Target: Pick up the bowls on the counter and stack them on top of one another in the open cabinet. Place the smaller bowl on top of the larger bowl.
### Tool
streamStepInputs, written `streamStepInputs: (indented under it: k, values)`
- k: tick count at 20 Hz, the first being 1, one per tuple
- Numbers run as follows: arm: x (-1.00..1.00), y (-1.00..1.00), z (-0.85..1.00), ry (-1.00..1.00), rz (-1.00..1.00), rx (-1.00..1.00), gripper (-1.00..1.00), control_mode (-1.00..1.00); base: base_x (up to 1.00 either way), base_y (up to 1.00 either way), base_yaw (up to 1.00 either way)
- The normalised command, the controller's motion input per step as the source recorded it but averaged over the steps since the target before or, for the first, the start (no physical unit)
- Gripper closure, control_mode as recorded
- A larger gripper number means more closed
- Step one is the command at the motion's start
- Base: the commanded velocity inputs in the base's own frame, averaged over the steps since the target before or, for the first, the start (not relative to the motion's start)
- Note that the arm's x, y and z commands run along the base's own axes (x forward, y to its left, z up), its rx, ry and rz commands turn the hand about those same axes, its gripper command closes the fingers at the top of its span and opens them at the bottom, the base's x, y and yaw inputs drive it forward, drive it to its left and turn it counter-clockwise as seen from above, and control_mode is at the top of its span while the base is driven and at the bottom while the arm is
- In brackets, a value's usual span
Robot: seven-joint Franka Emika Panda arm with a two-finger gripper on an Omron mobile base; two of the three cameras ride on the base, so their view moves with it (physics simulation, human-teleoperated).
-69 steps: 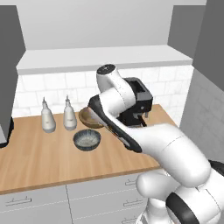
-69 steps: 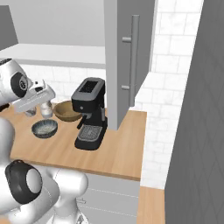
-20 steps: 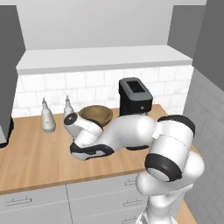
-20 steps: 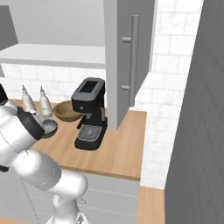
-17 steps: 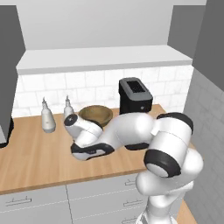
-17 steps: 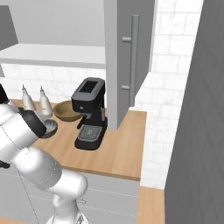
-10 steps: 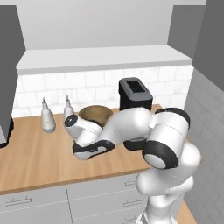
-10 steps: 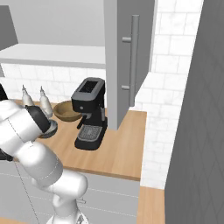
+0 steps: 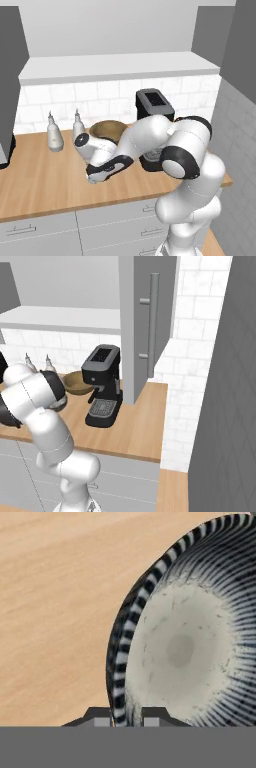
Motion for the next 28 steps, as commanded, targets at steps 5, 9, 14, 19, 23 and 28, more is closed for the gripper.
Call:
streamStepInputs:
  k: [5, 9, 14, 19, 23, 28]
  values:
    - [-0.05, 0.0, 0.17, -0.15, 0.0, 0.0, 1.0, -1.0, 0.0, 0.0, 0.0]
    - [-0.12, -0.05, 0.59, -0.38, 0.0, 0.0, 1.0, -1.0, 0.0, 0.0, 0.0]
    - [0.12, -0.13, 0.46, -0.25, 0.0, 0.0, 1.0, -1.0, 0.0, 0.0, 0.0]
    - [0.49, -0.21, 0.39, -0.11, 0.0, 0.0, 1.0, -1.0, 0.0, 0.0, 0.0]
    - [0.51, -0.12, 0.34, -0.07, 0.0, 0.0, 1.0, -1.0, 0.0, 0.0, 0.0]
    - [0.41, -0.07, 0.09, -0.02, 0.0, 0.0, 1.0, -1.0, 0.0, 0.0, 0.0]
